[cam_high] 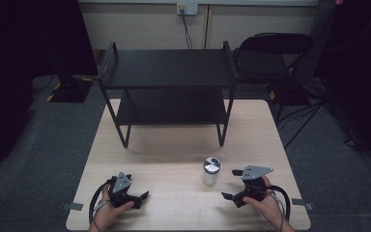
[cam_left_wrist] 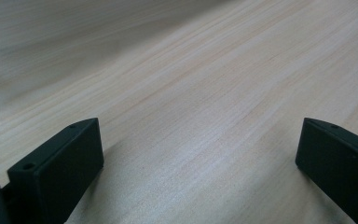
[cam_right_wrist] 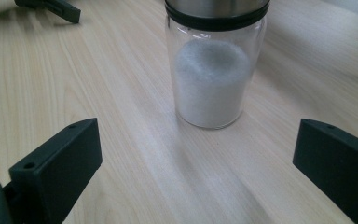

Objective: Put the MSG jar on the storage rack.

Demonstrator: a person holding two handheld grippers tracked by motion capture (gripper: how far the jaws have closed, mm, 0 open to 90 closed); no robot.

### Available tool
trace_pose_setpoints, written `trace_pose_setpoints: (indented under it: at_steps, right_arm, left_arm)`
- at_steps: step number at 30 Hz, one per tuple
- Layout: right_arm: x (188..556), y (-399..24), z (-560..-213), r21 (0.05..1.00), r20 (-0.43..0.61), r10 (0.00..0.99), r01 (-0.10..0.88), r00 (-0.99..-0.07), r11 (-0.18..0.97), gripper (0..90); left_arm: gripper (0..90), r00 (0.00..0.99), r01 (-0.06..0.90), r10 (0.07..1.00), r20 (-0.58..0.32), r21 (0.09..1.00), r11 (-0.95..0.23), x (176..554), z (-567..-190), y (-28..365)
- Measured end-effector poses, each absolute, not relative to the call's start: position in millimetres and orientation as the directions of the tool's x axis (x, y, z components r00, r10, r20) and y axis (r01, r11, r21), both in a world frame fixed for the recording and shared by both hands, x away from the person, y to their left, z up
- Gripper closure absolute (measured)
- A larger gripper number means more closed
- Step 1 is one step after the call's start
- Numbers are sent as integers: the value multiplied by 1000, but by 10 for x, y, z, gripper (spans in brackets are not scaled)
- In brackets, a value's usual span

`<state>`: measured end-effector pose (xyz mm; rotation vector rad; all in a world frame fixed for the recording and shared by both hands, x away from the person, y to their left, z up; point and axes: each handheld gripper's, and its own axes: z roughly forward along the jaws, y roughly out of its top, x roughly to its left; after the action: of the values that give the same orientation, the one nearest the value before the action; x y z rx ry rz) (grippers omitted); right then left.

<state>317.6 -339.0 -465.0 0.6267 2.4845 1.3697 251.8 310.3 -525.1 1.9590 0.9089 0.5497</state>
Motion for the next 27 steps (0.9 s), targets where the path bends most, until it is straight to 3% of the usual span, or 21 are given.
trace_pose_setpoints:
  at_steps: [10,27]
  right_arm:
    - [3191,-3452,-4749,851,41,497,291,-867,437,0]
    - [3294,-3194,-4663,846,-32,478,231,-878,480,2]
  left_arm:
    - [0,627,386,778,26,858,-340,2528,-5249,3077]
    - [0,627,386,778,26,858,-339,2528,-5250,3078]
